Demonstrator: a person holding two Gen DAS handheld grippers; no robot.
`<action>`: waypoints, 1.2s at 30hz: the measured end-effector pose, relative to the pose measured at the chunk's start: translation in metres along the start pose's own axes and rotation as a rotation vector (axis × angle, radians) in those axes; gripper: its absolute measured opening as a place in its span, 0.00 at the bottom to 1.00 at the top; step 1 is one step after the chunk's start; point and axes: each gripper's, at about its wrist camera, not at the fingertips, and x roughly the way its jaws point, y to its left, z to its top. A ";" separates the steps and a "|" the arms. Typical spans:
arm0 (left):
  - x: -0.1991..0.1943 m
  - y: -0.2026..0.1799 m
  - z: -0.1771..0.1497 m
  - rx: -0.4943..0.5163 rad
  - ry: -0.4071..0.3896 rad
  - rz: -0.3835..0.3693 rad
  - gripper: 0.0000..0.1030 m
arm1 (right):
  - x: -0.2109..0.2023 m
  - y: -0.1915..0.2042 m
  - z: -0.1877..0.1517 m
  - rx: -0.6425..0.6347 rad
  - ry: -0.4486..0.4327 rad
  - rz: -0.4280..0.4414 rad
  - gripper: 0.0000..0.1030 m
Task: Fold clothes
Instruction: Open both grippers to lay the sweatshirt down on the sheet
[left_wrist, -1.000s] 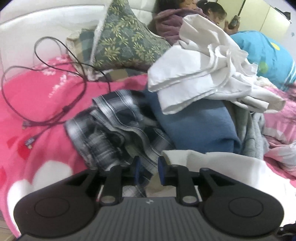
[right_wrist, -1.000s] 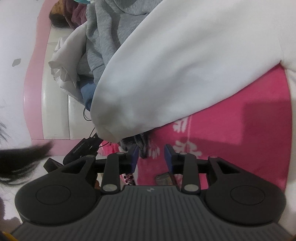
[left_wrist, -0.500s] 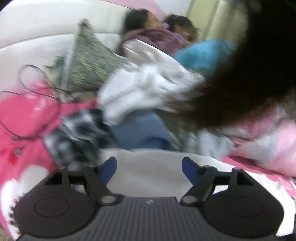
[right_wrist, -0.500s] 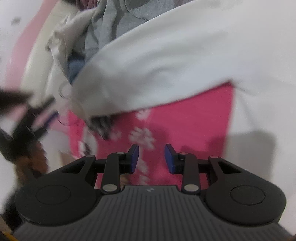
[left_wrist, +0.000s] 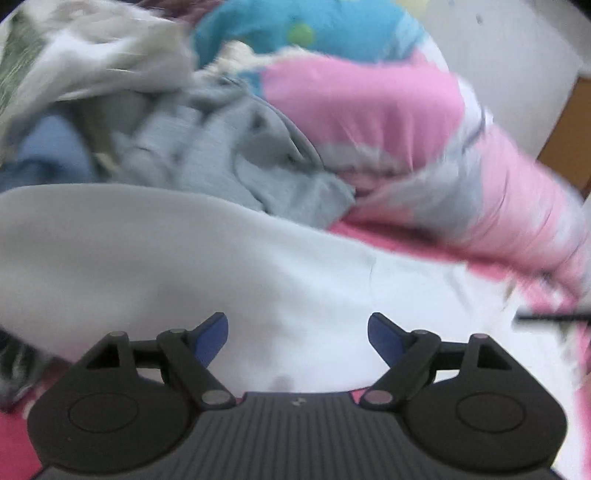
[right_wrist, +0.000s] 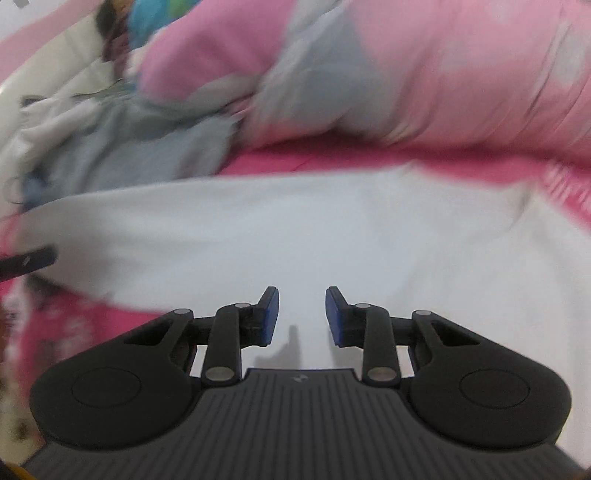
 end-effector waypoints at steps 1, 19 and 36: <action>0.009 -0.012 -0.005 0.026 0.006 0.020 0.77 | 0.006 -0.012 0.007 -0.012 -0.013 -0.013 0.20; 0.098 -0.072 -0.046 0.215 0.054 0.214 0.59 | 0.149 -0.088 0.070 -0.034 -0.116 0.048 0.02; 0.091 -0.091 -0.035 0.245 0.026 0.267 0.59 | 0.001 -0.198 0.006 0.012 -0.064 -0.055 0.07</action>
